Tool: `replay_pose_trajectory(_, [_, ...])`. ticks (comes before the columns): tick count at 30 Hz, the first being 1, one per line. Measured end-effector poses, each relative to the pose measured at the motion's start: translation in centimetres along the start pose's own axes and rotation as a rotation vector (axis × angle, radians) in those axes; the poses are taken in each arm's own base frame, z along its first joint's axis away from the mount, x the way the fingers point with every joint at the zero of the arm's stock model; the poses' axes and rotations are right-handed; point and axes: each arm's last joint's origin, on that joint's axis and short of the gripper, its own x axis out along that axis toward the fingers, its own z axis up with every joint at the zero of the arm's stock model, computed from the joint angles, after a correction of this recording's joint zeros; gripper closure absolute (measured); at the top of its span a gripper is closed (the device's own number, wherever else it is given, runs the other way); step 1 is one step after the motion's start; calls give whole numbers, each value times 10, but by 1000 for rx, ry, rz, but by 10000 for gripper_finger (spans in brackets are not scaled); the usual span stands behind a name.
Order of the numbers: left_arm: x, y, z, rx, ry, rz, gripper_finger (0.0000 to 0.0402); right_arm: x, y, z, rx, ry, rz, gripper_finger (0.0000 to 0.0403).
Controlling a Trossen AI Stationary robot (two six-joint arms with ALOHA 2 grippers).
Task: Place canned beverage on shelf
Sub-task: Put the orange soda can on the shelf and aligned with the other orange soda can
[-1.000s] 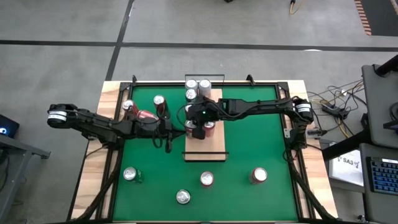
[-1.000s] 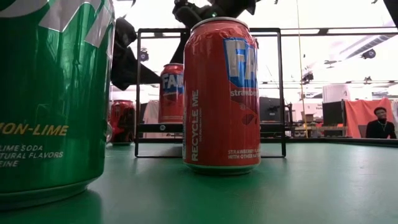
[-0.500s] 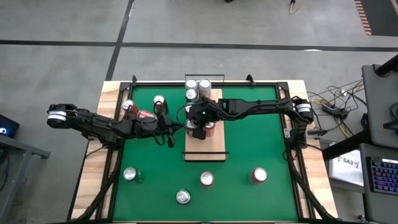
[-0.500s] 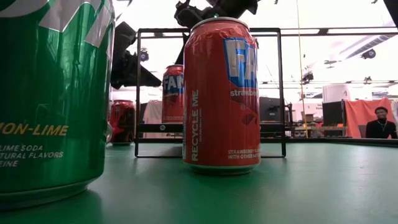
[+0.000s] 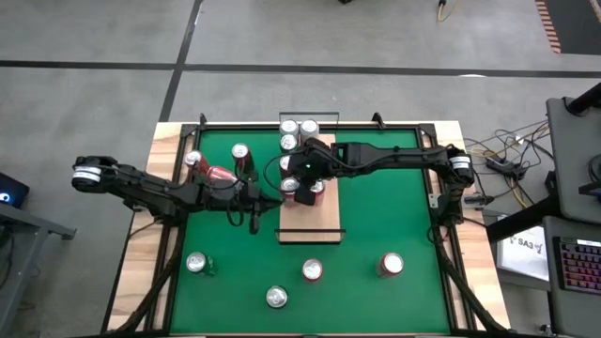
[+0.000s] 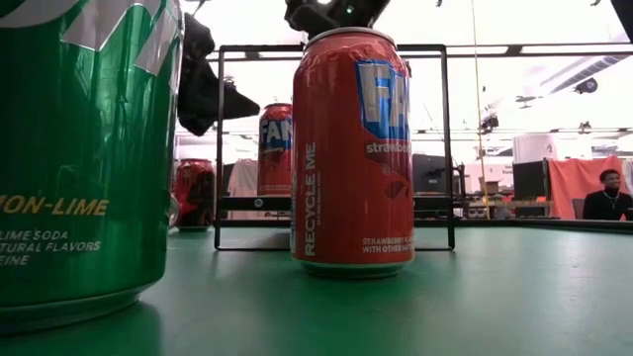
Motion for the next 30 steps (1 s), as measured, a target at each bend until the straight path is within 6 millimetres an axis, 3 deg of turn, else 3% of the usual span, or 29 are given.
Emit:
replay_pose_trajectory(14, [7,5,-10,-10,35,144,402,6,2,-9,45,40,5,390])
replay_pose_trajectory(30, [7,6,-10,3,30,188,401,4,16,-10,46,57,31,390])
